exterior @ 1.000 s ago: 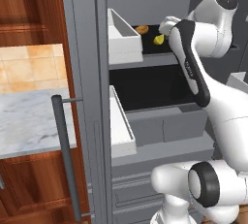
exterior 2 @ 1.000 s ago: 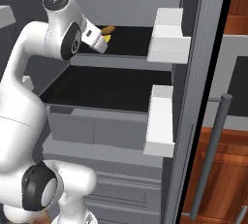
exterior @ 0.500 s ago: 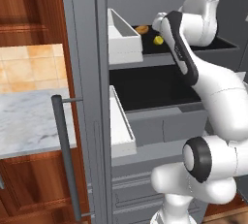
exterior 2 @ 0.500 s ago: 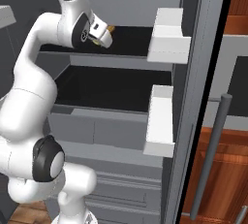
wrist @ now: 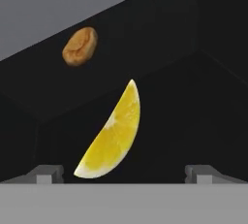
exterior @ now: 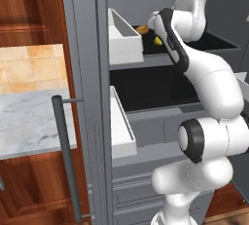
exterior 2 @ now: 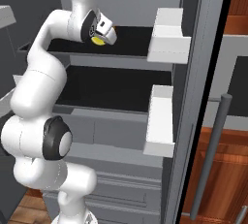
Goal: Take the lemon wedge from the fridge and place it on the plate with fish on the dining counter.
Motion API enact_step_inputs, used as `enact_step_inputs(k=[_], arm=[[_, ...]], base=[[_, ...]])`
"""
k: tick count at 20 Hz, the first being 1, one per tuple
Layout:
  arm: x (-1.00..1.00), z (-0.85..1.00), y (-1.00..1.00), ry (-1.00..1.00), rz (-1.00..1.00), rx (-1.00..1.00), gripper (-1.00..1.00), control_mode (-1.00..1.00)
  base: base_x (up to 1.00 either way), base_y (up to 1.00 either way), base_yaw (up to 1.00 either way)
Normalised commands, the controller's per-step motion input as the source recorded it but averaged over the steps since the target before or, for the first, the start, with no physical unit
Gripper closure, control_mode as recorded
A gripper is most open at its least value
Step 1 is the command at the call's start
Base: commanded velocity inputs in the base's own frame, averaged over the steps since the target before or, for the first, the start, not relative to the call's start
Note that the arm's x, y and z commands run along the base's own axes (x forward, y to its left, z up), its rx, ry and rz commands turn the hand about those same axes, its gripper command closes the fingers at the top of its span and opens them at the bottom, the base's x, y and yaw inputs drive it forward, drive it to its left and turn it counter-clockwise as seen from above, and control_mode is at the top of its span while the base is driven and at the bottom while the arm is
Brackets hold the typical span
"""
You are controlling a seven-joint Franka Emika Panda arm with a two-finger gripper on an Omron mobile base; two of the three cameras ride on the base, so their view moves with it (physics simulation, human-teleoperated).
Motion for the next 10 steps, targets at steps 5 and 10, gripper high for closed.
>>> enact_step_inputs(k=[5,10], arm=[[0.36,-0.14,0.00,-0.02,0.00,0.00,-1.00,-1.00],[0.27,-0.05,0.00,-0.01,0.00,0.00,-1.00,-1.00]], base=[[0.00,0.00,0.00],[0.00,0.00,0.00]])
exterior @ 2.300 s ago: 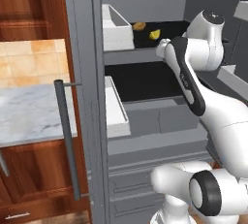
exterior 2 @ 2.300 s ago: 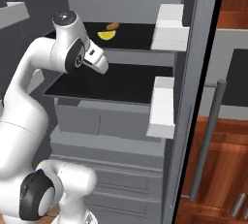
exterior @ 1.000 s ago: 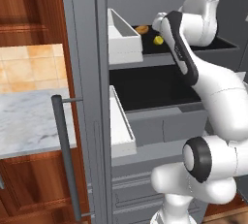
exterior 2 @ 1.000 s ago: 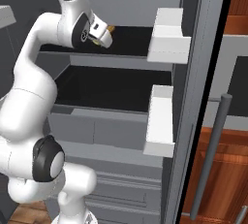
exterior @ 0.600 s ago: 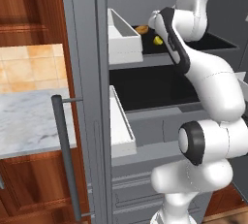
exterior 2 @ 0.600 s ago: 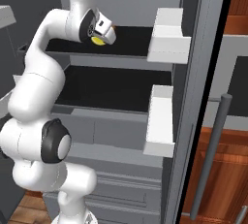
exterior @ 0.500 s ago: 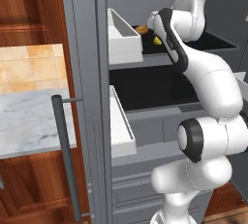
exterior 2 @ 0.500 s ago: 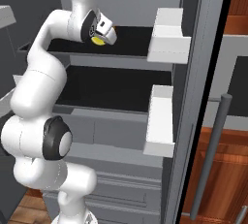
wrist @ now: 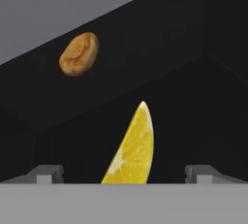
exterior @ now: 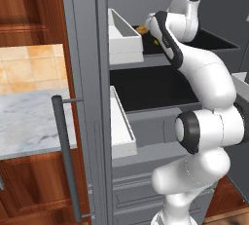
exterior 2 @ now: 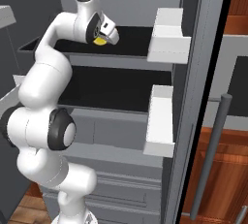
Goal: Take the lemon wedge from the fridge and place it on the plate with fish on the dining counter.
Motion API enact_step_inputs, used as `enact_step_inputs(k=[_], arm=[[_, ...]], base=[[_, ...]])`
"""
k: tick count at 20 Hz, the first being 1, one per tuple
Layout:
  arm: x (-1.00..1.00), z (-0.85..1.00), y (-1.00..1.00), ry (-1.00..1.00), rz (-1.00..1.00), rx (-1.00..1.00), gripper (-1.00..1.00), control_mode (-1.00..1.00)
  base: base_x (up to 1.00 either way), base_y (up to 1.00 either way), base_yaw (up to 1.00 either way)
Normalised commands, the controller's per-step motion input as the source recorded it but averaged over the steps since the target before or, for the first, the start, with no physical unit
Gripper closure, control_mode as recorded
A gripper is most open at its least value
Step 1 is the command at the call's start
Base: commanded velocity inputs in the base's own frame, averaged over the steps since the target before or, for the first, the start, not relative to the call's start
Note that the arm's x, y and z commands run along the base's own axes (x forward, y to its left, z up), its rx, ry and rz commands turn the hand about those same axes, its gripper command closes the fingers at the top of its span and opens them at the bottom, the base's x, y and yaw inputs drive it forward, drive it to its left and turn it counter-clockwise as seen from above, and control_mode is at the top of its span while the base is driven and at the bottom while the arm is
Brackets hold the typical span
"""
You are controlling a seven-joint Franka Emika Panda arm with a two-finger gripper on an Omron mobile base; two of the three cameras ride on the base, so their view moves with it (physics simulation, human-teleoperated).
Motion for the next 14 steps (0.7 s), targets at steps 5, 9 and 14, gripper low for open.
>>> enact_step_inputs(k=[5,9,14], arm=[[0.00,-0.19,0.00,0.00,0.00,0.00,-1.00,-1.00],[0.00,-0.22,0.00,-0.05,0.00,0.00,-1.00,-1.00],[0.19,-0.28,0.06,-0.04,0.00,-0.02,-1.00,-1.00]], base=[[0.00,0.00,0.00],[0.00,0.00,0.00],[0.00,0.00,0.00]])
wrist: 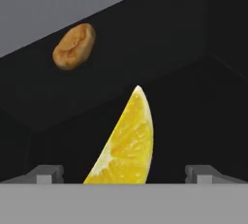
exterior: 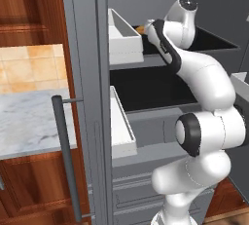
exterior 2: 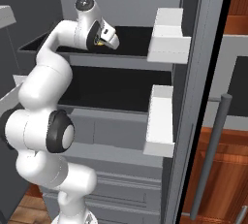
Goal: Take the lemon wedge from the fridge and place it on the plate with fish on the dining counter.
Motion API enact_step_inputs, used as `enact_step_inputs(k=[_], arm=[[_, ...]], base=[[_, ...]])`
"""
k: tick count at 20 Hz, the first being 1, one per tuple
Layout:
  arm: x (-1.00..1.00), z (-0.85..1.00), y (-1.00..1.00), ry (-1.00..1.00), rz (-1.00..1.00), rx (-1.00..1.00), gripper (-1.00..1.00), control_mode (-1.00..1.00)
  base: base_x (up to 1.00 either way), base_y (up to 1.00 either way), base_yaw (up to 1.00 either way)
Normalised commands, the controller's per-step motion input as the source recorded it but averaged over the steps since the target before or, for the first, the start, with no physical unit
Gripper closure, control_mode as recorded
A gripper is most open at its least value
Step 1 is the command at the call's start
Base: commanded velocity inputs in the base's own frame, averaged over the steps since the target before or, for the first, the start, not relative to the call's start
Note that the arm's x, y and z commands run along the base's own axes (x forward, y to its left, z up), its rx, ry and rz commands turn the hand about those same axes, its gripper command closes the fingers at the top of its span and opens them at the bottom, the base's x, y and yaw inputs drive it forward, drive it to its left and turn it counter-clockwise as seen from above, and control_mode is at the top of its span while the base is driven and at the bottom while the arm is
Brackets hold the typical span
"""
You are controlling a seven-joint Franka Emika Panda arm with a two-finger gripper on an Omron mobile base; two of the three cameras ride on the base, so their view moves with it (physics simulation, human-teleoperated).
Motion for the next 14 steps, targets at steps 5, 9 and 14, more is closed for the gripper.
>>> enact_step_inputs(k=[5,9,14], arm=[[0.42,-0.08,0.15,-0.01,0.00,0.00,-1.00,-1.00],[0.47,-0.04,0.11,0.05,0.00,0.00,-1.00,-1.00],[-0.08,-0.41,0.00,0.02,-0.03,0.00,1.00,-1.00]], base=[[0.00,0.00,0.00],[0.00,0.00,0.00],[0.00,0.00,0.00]])
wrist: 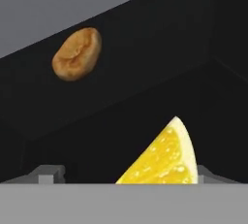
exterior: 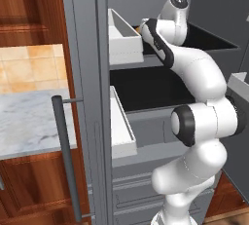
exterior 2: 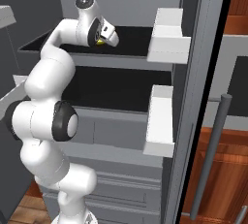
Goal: Take the lemon wedge from the fridge and place it on the plate with fish on the dining counter.
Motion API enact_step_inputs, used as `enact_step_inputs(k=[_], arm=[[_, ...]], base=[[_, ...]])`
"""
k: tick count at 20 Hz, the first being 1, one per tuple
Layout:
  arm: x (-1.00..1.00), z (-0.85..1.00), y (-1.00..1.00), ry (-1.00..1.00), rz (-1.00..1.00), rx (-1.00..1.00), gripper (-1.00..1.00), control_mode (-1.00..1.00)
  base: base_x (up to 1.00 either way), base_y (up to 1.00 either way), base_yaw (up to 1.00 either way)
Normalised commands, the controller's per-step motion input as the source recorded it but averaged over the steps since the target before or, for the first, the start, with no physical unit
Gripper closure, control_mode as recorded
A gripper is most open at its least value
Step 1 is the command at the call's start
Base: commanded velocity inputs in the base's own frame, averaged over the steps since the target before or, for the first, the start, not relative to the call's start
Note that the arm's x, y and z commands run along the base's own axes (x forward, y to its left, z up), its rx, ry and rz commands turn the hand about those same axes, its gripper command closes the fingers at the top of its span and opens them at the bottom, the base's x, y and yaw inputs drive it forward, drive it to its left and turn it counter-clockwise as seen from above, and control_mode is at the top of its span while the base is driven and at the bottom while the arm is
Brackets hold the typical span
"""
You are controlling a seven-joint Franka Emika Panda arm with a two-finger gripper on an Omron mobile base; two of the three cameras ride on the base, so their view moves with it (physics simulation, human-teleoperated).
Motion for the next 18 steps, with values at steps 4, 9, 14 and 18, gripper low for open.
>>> enact_step_inputs(k=[4,9,14,18], arm=[[0.01,-0.11,0.00,0.00,-0.01,0.00,1.00,-1.00],[-0.11,0.00,0.00,-0.04,0.00,0.00,1.00,-1.00],[-0.44,0.25,0.00,-0.18,0.00,0.00,1.00,-1.00],[-0.58,0.13,0.01,-0.18,0.00,0.00,1.00,-1.00]], base=[[0.00,0.00,0.00],[0.00,0.00,0.00],[0.00,0.00,0.00],[0.00,0.00,0.00]])
